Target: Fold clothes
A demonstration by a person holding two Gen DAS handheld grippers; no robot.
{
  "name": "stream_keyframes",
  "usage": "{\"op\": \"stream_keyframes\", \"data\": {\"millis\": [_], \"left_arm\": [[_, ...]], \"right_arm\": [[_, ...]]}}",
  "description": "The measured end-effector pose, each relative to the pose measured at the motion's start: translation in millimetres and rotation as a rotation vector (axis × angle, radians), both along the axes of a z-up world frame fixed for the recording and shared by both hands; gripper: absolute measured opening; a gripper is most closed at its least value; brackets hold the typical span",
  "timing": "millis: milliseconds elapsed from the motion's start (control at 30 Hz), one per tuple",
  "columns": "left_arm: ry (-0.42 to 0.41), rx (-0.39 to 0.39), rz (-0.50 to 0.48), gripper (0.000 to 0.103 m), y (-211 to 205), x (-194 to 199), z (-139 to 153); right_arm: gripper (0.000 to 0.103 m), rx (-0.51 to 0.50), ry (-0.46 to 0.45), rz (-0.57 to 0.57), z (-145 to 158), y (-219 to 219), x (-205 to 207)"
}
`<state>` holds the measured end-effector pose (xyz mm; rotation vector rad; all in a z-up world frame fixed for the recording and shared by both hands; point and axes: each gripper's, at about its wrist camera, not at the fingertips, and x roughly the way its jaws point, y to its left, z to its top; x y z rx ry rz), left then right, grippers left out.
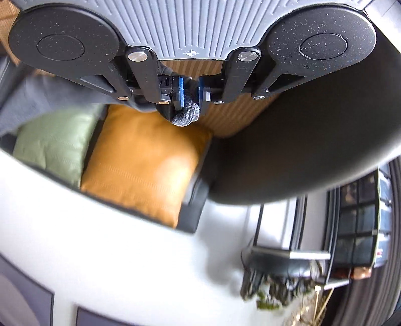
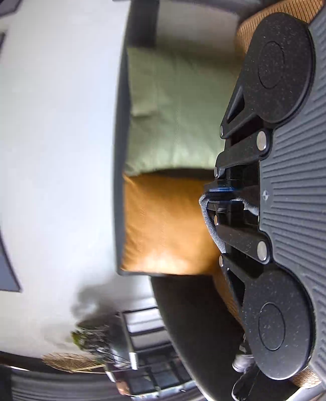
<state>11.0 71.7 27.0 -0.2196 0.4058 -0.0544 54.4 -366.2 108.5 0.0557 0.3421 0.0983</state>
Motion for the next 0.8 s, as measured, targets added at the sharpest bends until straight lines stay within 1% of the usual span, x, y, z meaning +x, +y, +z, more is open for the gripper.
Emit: {"op": "stream_keyframes", "data": {"millis": [100, 167, 200, 233, 300, 367, 433, 567, 633, 667, 700, 733, 767, 800], "left_arm": [[-0.044, 0.006, 0.003, 0.006, -4.4, -6.9, 21.9], [-0.069, 0.01, 0.005, 0.006, -7.0, -11.2, 35.3], [-0.069, 0.012, 0.005, 0.006, -7.5, -11.9, 37.5], [-0.058, 0.012, 0.0, 0.006, -9.1, -11.2, 34.9], [-0.007, 0.014, -0.031, 0.007, -16.9, -3.1, 15.7], [0.045, 0.015, -0.062, 0.007, -24.7, 5.0, -3.4], [0.11, 0.03, -0.091, 0.007, -36.1, 16.4, -31.2], [0.242, 0.108, -0.122, 0.007, -61.3, 43.7, -97.6], [0.314, 0.144, -0.135, 0.009, -70.0, 54.4, -124.6], [0.348, 0.163, -0.138, 0.011, -73.1, 58.8, -136.5], [0.372, 0.186, -0.138, 0.023, -73.7, 61.5, -145.2], [0.394, 0.207, -0.138, 0.036, -73.3, 63.6, -152.8], [0.408, 0.223, -0.134, 0.037, -70.0, 63.5, -157.1], [0.419, 0.234, -0.13, 0.042, -65.4, 63.2, -159.9]], "right_arm": [[0.007, -0.016, -0.05, -0.038, 21.3, -20.2, -21.5], [0.007, -0.015, -0.059, -0.065, 26.6, -33.9, -29.7], [0.007, -0.008, -0.054, -0.084, 26.4, -42.6, -32.7], [0.007, -0.002, -0.043, -0.104, 22.2, -51.7, -34.8], [0.007, 0.007, -0.002, -0.145, 4.6, -70.0, -36.2], [0.007, 0.012, 0.072, -0.19, -24.9, -87.3, -32.7], [0.007, 0.02, 0.164, -0.239, -64.8, -103.1, -24.4], [0.008, -0.029, 0.396, -0.311, -164.2, -116.4, -2.8], [0.01, -0.071, 0.516, -0.318, -213.2, -113.6, 5.8], [0.011, -0.086, 0.567, -0.314, -231.2, -109.2, 8.1], [0.017, -0.099, 0.613, -0.311, -246.7, -104.5, 10.5], [0.025, -0.114, 0.651, -0.304, -258.1, -100.0, 11.0], [0.029, -0.148, 0.672, -0.292, -263.0, -94.7, 10.0], [0.037, -0.193, 0.685, -0.276, -265.5, -88.6, 9.2]]}}
